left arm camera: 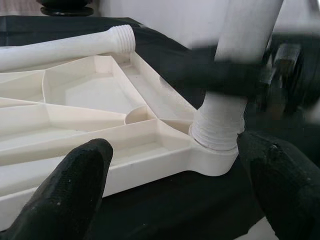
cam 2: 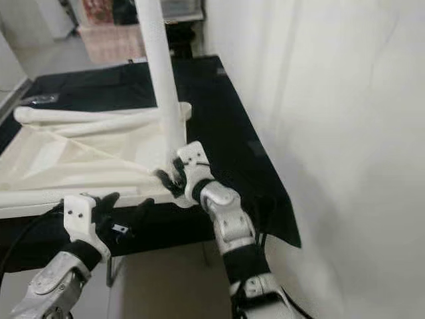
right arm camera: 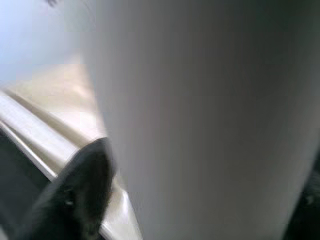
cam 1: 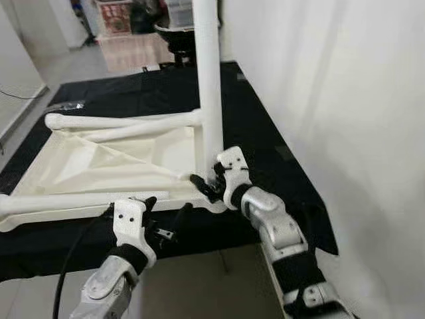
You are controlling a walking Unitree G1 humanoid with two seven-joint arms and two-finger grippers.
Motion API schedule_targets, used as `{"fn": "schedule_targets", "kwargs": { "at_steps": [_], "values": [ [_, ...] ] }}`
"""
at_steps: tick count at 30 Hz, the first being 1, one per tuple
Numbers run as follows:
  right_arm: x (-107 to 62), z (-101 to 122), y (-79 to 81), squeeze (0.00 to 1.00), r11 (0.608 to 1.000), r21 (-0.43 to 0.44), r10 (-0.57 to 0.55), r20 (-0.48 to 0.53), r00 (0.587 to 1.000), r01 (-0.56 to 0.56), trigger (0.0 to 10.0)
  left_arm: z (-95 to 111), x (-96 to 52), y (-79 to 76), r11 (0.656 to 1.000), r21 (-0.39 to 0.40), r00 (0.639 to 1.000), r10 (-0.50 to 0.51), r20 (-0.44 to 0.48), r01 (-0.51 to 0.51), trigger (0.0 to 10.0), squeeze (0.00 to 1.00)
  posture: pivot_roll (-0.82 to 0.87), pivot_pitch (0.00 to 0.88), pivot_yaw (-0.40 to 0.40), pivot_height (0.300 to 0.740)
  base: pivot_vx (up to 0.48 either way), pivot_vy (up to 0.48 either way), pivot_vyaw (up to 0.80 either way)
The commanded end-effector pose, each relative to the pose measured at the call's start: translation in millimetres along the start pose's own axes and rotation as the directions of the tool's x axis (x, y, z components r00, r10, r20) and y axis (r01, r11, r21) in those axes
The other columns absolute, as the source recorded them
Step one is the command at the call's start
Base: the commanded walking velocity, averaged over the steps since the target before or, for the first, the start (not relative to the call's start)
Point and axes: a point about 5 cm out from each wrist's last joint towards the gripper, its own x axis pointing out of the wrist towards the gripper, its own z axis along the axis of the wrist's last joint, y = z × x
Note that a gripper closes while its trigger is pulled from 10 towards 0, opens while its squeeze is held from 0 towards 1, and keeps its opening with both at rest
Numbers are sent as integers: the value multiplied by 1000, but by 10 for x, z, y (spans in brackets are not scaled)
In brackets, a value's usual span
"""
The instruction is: Building children table
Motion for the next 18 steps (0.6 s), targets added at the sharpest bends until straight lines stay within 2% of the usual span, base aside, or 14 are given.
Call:
{"fn": "schedule_targets", "kwargs": {
  "at_steps": [1,2,3,4,5,6,7,11,12,13,16,18],
  "values": [
    [29,108,5,969,993,14,120,61,991,-121,10000,-32,-9,22,1000,-1,1000,5,-12,-5,10000,0,-41,47,55,740,0,0,0],
    [29,108,5,969,993,14,120,61,991,-121,10000,-32,-9,22,1000,-1,1000,5,-12,-5,10000,0,-41,47,55,740,0,0,0],
    [33,161,-46,0,977,-24,213,60,975,-212,10000,-31,-3,18,1000,-1,1000,3,-11,-3,10000,0,-49,50,54,740,0,0,0],
    [35,221,-123,0,929,-98,359,14,933,-356,10000,-30,7,12,1000,-2,1000,5,-8,-5,10000,0,-45,49,53,740,0,0,0],
    [31,233,-141,0,915,-113,389,-2,921,-386,10000,-29,9,11,1000,-3,1000,5,-7,-5,10000,0,-45,49,53,740,0,0,0],
    [31,233,-141,0,915,-113,389,-2,921,-386,10000,-29,9,11,1000,-3,1000,5,-7,-5,10000,0,-45,49,53,740,0,0,0],
    [49,243,-163,0,900,-95,425,-19,905,-425,10000,-30,10,9,1000,-3,1000,7,-6,-7,10000,0,-39,49,55,740,0,0,0],
    [112,264,-204,0,915,-32,402,-15,916,-402,10000,-28,6,9,1000,-4,1000,7,-7,-7,10000,0,-34,57,55,740,0,0,0],
    [119,259,-206,0,916,-21,400,-13,916,-401,2510,-27,4,9,1000,-4,1000,7,-7,-7,10000,0,-32,56,56,740,0,0,0],
    [121,226,-213,0,918,-24,395,-25,918,-396,0,-25,-1,8,1000,-4,1000,6,-7,-6,10000,0,-25,61,57,740,0,0,0],
    [121,198,-220,0,921,-29,387,-36,921,-388,0,-23,-5,7,1000,-4,1000,6,-7,-6,10000,0,-23,63,56,740,0,0,0],
    [84,136,-271,0,939,-45,339,-52,939,-341,0,-13,-22,4,1000,-3,1000,7,-8,-7,10000,0,-12,80,59,740,0,0,0]
  ]
}}
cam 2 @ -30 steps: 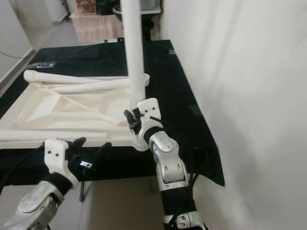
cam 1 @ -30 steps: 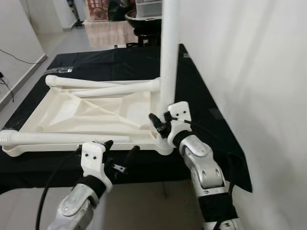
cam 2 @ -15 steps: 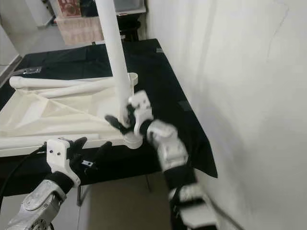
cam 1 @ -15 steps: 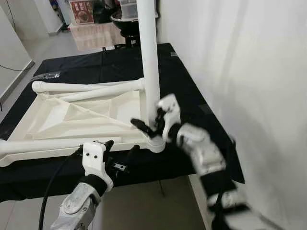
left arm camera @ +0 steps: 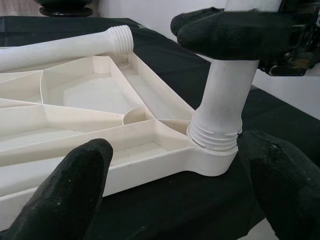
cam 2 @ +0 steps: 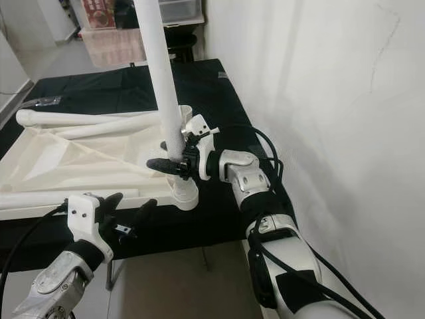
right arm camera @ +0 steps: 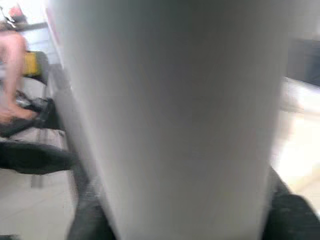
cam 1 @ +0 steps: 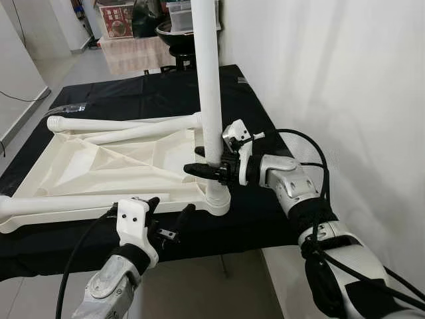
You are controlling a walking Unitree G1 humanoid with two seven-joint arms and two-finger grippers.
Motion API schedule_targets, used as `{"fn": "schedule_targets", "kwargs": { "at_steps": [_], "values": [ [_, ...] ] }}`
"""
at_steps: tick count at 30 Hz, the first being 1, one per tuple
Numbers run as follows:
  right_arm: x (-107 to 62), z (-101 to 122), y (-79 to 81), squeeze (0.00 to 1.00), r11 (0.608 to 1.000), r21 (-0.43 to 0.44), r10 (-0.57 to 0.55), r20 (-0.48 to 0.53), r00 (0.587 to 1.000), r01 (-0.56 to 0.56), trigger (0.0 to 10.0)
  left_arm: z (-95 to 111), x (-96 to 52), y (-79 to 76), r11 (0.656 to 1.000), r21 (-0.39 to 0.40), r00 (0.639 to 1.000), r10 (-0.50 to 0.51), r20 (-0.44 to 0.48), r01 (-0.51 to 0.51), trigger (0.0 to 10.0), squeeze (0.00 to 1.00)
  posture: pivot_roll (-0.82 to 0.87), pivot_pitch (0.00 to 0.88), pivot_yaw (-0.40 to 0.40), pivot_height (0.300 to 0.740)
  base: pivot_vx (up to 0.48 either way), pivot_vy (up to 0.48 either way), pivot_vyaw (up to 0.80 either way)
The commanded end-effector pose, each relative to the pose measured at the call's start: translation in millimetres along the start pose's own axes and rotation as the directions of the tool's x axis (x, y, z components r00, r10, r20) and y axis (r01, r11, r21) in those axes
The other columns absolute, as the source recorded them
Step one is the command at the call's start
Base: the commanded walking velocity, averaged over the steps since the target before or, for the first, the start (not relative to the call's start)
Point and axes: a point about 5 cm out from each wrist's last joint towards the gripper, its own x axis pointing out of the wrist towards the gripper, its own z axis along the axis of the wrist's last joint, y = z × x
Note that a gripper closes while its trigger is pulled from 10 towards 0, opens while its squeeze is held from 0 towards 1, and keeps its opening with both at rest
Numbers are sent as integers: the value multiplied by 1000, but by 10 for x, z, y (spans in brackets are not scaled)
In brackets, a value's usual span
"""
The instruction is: Building children table
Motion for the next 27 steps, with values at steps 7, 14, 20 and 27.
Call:
{"fn": "schedule_targets", "kwargs": {
  "at_steps": [7,14,20,27],
  "values": [
    [-303,-272,-47,0,755,57,-653,-25,757,653,0,28,-67,31,1000,3,1000,7,-11,-7,10000,0,-10,113,67,740,0,0,0],
    [-164,-607,673,0,793,55,-599,-109,793,607,0,21,-63,80,1000,6,1000,6,-23,-6,10000,0,-25,110,102,740,0,0,0],
    [57,-431,409,157,840,122,-526,-55,849,529,10000,15,-30,83,1000,5,1000,14,-18,-14,10000,0,-2,89,72,740,0,0,0],
    [80,-143,207,996,946,58,-319,5,948,318,10000,30,-21,83,999,3,999,41,-5,-41,10000,0,11,88,64,740,0,0,0]
  ]
}}
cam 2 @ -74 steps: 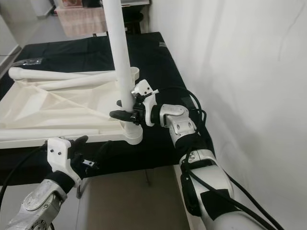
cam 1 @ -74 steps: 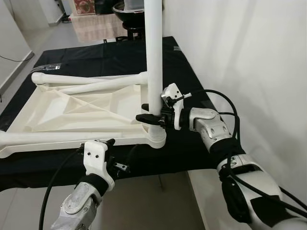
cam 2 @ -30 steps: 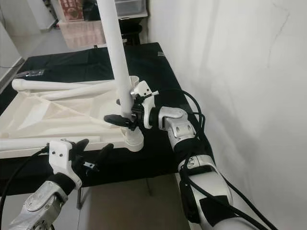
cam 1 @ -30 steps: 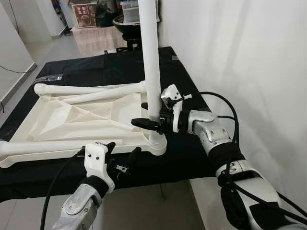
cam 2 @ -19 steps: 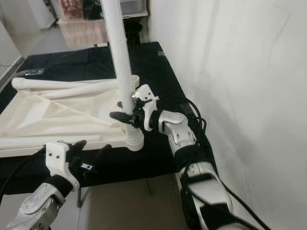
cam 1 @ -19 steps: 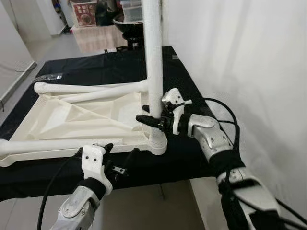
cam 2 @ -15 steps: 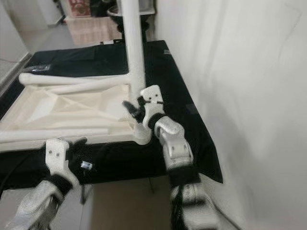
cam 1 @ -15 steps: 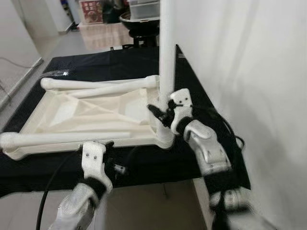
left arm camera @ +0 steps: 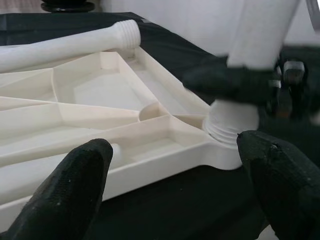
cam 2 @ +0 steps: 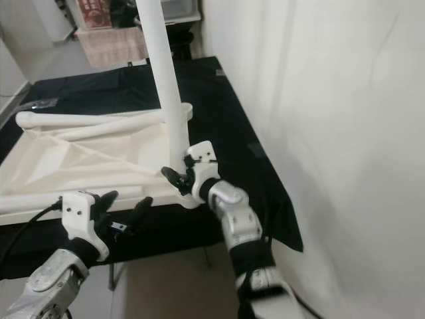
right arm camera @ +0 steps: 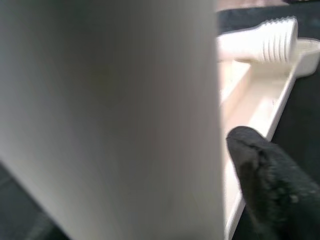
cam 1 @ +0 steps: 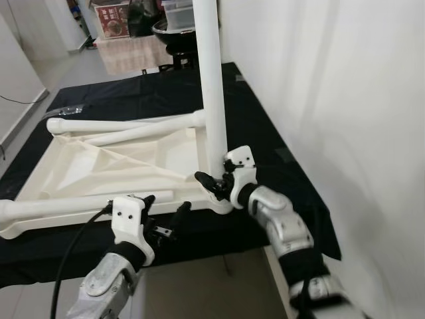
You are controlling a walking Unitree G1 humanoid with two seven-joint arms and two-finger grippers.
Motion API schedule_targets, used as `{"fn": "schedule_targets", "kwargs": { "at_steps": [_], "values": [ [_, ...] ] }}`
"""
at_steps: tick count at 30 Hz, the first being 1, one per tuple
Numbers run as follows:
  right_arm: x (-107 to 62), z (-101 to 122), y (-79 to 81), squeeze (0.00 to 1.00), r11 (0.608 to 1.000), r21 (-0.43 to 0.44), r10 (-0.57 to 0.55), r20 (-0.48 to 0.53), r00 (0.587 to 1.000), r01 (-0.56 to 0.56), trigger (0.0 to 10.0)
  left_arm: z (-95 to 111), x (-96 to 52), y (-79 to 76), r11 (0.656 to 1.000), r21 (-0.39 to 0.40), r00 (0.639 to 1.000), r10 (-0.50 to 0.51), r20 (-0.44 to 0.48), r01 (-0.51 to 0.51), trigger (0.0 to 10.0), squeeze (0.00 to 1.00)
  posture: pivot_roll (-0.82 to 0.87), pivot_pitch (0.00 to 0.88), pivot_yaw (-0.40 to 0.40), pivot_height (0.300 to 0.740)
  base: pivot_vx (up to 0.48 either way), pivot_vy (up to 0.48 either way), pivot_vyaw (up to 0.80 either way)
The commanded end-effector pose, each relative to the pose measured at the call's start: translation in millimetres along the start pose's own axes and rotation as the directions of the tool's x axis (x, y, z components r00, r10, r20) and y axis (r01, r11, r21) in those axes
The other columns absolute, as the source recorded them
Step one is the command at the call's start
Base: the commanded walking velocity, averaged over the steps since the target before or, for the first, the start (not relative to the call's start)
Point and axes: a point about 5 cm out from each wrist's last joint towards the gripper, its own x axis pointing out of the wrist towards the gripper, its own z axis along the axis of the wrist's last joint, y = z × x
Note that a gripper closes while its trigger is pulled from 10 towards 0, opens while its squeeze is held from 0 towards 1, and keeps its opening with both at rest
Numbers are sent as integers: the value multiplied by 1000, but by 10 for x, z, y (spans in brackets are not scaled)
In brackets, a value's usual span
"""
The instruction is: Building children table
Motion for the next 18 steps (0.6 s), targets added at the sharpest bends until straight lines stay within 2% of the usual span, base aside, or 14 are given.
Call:
{"fn": "schedule_targets", "kwargs": {
  "at_steps": [1,2,4,5,6,7,8,9,12,13,14,18],
  "values": [
    [58,123,61,996,996,-18,89,26,996,-89,10000,-34,-22,30,1000,-12,1000,16,-13,-16,10000,0,11,88,64,740,0,0,0],
    [68,167,41,0,990,-42,135,32,990,-134,10000,-34,-23,29,1000,-13,1000,14,-13,-14,10000,0,10,87,66,740,0,0,0],
    [72,192,30,0,985,-56,162,36,986,-160,10000,-33,-24,27,1000,-13,1000,13,-13,-14,10000,0,10,87,66,740,0,0,0],
    [88,241,29,0,941,-92,329,26,944,-325,10000,-31,-29,27,1000,-13,1000,13,-14,-13,10000,0,15,89,70,740,0,0,0],
    [88,241,29,0,941,-92,329,26,944,-325,10000,-31,-29,27,1000,-13,1000,13,-14,-13,10000,0,15,89,70,740,0,0,0],
    [91,232,28,0,916,-90,393,0,919,-392,10000,-31,-33,25,1000,-13,1000,12,-14,-12,10000,0,20,90,70,740,0,0,0],
    [91,232,28,0,916,-90,393,0,919,-392,10000,-31,-33,25,1000,-13,1000,12,-14,-12,10000,0,20,90,70,740,0,0,0],
    [98,226,20,0,896,-98,434,-20,901,-434,10000,-31,-35,23,1000,-13,1000,12,-14,-12,10000,0,20,90,70,740,0,0,0],
    [111,215,13,0,886,-82,455,-38,890,-456,10000,-28,-44,20,1000,-13,1000,12,-14,-12,10000,0,29,97,68,740,0,0,0],
    [124,213,1,0,883,-71,462,-43,886,-464,5686,-26,-56,14,1000,-15,1000,10,-15,-11,10000,0,37,100,69,740,0,0,0],
    [144,219,-10,0,886,-38,461,-35,887,-462,0,-23,-69,10,1000,-20,1000,4,-18,-5,10000,0,47,106,70,740,0,0,0],
    [159,219,-14,0,884,-5,466,-23,884,-467,0,-18,-98,9,1000,-25,1000,-4,-22,3,10000,0,56,114,78,740,0,0,0]
  ]
}}
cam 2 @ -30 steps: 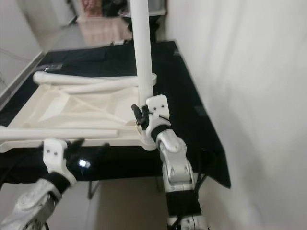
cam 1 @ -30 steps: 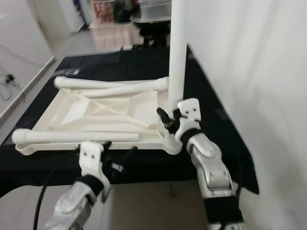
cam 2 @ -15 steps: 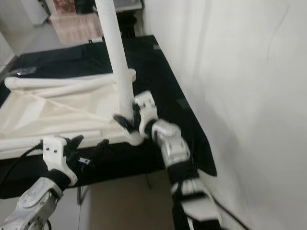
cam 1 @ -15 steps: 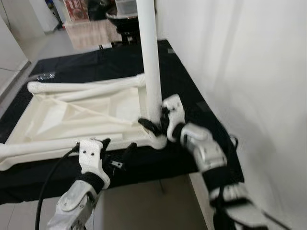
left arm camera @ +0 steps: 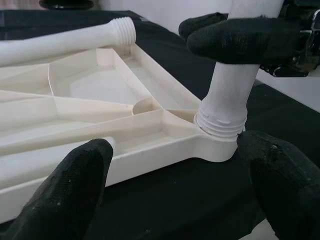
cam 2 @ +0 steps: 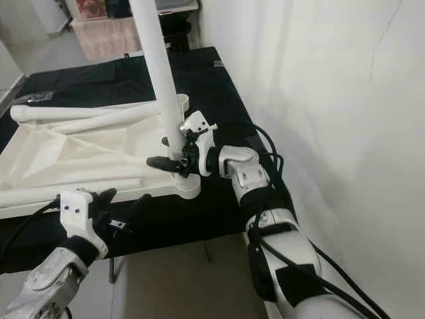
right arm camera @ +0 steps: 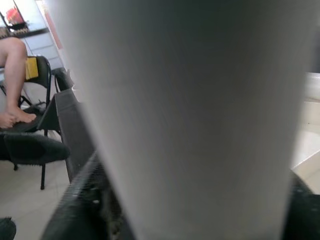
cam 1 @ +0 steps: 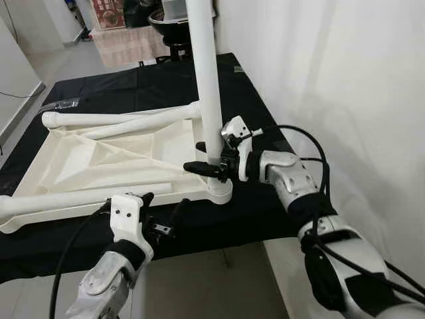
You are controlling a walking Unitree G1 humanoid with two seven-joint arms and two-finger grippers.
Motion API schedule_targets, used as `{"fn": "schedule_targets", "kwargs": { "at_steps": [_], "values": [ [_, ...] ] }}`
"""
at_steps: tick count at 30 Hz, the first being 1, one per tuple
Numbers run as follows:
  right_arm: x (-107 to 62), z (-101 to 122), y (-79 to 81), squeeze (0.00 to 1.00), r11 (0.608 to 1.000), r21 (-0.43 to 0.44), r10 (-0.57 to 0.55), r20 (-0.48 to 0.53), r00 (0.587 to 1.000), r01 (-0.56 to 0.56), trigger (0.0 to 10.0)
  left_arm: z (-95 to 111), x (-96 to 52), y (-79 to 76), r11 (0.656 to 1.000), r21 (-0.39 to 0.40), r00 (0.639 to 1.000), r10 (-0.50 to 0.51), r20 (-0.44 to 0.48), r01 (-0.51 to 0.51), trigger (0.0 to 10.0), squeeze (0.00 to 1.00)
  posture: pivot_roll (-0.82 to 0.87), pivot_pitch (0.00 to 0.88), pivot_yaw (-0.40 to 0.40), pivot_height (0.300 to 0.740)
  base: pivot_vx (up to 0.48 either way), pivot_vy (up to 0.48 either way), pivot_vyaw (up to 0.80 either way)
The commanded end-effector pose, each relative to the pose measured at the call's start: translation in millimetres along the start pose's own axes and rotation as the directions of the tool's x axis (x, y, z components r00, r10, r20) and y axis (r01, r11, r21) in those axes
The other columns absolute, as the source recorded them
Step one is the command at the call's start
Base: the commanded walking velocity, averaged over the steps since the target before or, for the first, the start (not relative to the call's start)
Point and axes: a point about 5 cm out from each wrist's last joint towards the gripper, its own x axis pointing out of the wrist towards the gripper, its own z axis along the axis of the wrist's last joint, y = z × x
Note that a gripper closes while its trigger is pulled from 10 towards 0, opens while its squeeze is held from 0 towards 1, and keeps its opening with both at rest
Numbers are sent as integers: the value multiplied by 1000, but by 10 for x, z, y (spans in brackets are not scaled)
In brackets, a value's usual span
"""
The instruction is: Building children table
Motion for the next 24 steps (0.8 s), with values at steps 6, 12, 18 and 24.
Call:
{"fn": "schedule_targets", "kwargs": {
  "at_steps": [6,12,18,24],
  "values": [
    [-72,-31,-11,0,999,-7,-43,-30,999,43,0,29,-72,12,1000,-1,1000,-5,-10,5,10000,0,50,148,69,740,0,0,0],
    [-52,-560,617,0,855,82,-495,-169,852,513,0,64,-93,31,1000,5,1000,0,-3,0,10000,0,34,172,56,740,0,0,0],
    [-10,-591,646,0,803,123,-571,-128,811,584,0,38,-41,47,1000,9,1000,-9,-15,9,10000,0,27,148,68,740,0,0,0],
    [106,-540,441,604,837,99,-531,-86,843,538,10000,39,-7,71,1000,18,1000,9,-8,-9,10000,0,21,131,50,740,0,0,0]
  ]
}}
